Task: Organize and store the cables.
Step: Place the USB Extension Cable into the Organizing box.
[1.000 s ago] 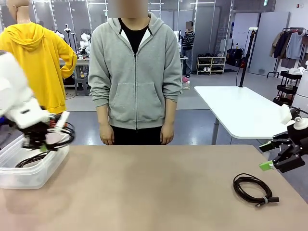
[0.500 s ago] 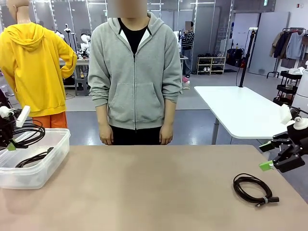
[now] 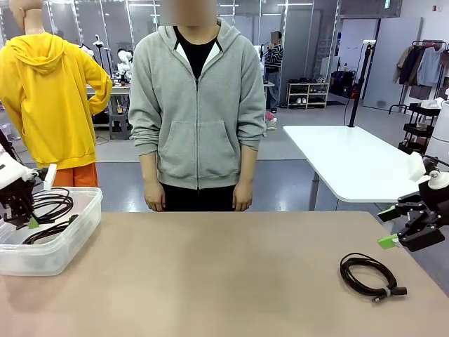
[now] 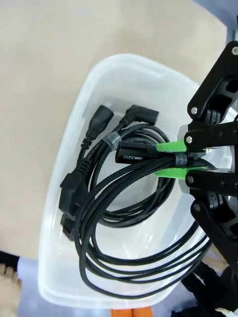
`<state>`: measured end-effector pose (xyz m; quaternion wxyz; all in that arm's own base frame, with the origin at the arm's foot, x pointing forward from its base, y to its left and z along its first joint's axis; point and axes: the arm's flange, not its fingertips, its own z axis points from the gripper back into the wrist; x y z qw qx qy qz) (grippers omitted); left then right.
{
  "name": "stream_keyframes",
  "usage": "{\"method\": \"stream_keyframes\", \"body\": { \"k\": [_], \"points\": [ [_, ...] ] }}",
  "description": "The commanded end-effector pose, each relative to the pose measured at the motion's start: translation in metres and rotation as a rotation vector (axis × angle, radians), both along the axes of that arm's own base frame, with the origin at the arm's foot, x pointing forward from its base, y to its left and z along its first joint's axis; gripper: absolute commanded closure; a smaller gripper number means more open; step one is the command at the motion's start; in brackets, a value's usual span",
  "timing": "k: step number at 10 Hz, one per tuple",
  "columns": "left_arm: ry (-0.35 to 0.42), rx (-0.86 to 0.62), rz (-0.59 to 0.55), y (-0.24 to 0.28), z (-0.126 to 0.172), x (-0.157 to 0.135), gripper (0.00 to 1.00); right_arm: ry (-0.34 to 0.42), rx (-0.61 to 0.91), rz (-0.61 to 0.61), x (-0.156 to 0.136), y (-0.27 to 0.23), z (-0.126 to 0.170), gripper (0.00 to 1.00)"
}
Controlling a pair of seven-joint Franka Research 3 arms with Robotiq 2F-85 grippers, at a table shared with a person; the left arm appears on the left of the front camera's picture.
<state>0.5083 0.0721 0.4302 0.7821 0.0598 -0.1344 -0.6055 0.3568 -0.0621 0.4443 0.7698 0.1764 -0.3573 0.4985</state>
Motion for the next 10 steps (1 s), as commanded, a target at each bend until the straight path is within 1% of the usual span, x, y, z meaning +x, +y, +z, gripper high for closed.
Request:
{"method": "stream_keyframes", "body": {
  "k": [1, 2, 3, 6, 7, 9, 10],
  "points": [
    [0.023, 0.000, 0.039, 0.000, -0.006, 0.016, 0.76, 0.015, 0.017, -0.015, 0.001, 0.002, 0.002, 0.00],
    [0.038, 0.011, 0.071, 0.001, -0.011, 0.018, 0.61, 0.015, 0.017, -0.015, 0.001, 0.002, 0.002, 0.00],
    [0.051, 0.008, 0.066, -0.001, -0.012, 0.015, 0.46, 0.015, 0.017, -0.015, 0.001, 0.002, 0.002, 0.00],
    [0.035, -0.003, 0.068, 0.000, -0.006, 0.011, 0.02, 0.015, 0.017, -0.015, 0.001, 0.002, 0.002, 0.00],
    [0.032, -0.004, 0.070, 0.001, -0.004, 0.009, 0.00, 0.015, 0.017, -0.015, 0.001, 0.002, 0.002, 0.00],
    [0.020, -0.001, 0.079, 0.004, 0.003, 0.004, 0.00, 0.015, 0.017, -0.015, 0.001, 0.002, 0.002, 0.00],
    [0.001, -0.012, 0.097, 0.005, 0.007, 0.001, 0.00, 0.015, 0.017, -0.015, 0.001, 0.002, 0.002, 0.00]
  ]
}}
